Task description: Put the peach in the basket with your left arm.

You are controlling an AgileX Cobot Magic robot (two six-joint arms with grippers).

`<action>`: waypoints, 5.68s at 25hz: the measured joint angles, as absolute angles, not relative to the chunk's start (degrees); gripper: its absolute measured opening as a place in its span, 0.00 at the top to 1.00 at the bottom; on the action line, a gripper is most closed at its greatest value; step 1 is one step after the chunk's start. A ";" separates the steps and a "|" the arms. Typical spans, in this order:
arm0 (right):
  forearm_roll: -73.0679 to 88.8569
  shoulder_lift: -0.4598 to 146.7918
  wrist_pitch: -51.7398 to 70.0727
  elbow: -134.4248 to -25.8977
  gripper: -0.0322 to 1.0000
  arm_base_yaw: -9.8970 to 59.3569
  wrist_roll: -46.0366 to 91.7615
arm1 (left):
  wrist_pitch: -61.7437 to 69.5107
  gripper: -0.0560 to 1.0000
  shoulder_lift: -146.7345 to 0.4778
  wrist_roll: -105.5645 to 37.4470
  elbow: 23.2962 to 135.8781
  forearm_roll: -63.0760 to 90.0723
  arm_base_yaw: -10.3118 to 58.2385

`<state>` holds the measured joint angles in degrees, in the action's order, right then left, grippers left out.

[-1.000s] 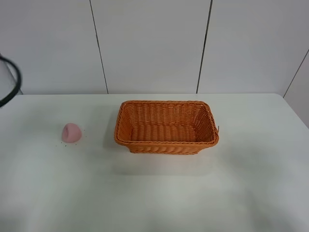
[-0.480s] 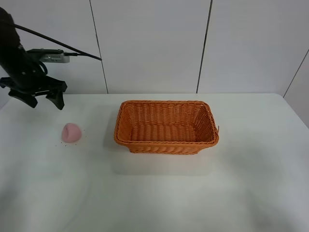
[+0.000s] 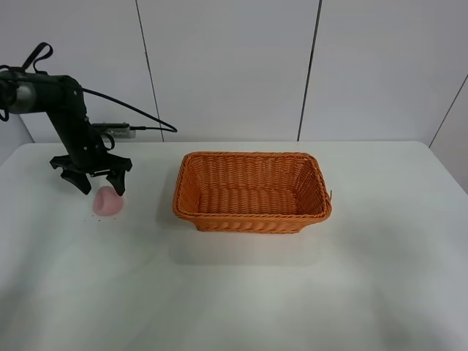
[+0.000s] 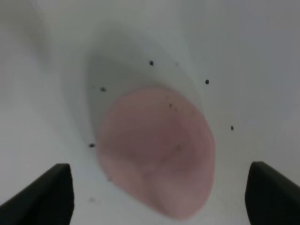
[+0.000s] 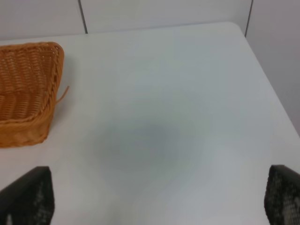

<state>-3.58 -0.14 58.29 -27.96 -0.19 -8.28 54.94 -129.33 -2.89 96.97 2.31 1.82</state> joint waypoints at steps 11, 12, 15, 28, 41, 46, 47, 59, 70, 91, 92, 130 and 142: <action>-3.58 -0.14 58.29 -27.96 0.30 -0.19 -8.28 | 52.20 0.31 -131.98 -3.72 96.92 3.99 1.82; -3.58 -0.14 58.29 -27.96 0.30 -0.19 -8.28 | 52.20 0.41 -131.98 -3.72 96.92 3.93 1.82; -3.58 -0.14 58.29 -27.96 0.30 -0.19 -8.28 | 53.04 0.76 -131.92 -3.78 97.11 3.19 1.82; -3.58 -0.14 58.29 -27.96 0.30 -0.19 -8.28 | 67.02 0.83 -125.85 -2.83 120.02 2.65 1.89; -3.58 -0.14 58.29 -27.96 0.30 -0.19 -8.28 | 67.06 0.83 -125.25 -1.32 121.15 2.65 24.38; -3.58 -0.14 58.29 -27.96 0.30 -0.19 -8.28 | 67.01 0.83 -130.56 -1.26 123.21 3.12 33.33; -3.58 -0.14 58.29 -27.96 0.30 -0.19 -8.28 | 66.95 0.83 -132.00 -1.13 123.90 3.12 34.56; -3.58 -0.14 58.29 -27.96 0.30 -0.19 -8.28 | 61.63 0.69 -144.06 -1.13 125.97 1.97 35.95; -3.58 -0.14 58.29 -27.96 0.30 -0.19 -8.28 | 66.87 0.13 -141.65 -1.89 126.10 2.46 35.84; -3.58 -0.14 58.29 -27.96 0.30 -0.19 -8.28 | 67.07 0.12 -129.91 -4.62 126.39 1.88 20.39; -3.58 -0.14 58.29 -27.96 0.30 -0.19 -8.28 | 67.02 0.12 -129.96 -4.62 125.79 1.62 18.70; -3.58 -0.14 58.29 -27.96 0.30 -0.19 -8.28 | 66.92 0.14 -69.77 -4.50 53.12 2.34 1.77; -3.58 -0.14 58.29 -27.96 0.30 -0.19 -8.28 | 61.56 0.14 -27.63 -3.29 29.10 0.91 1.77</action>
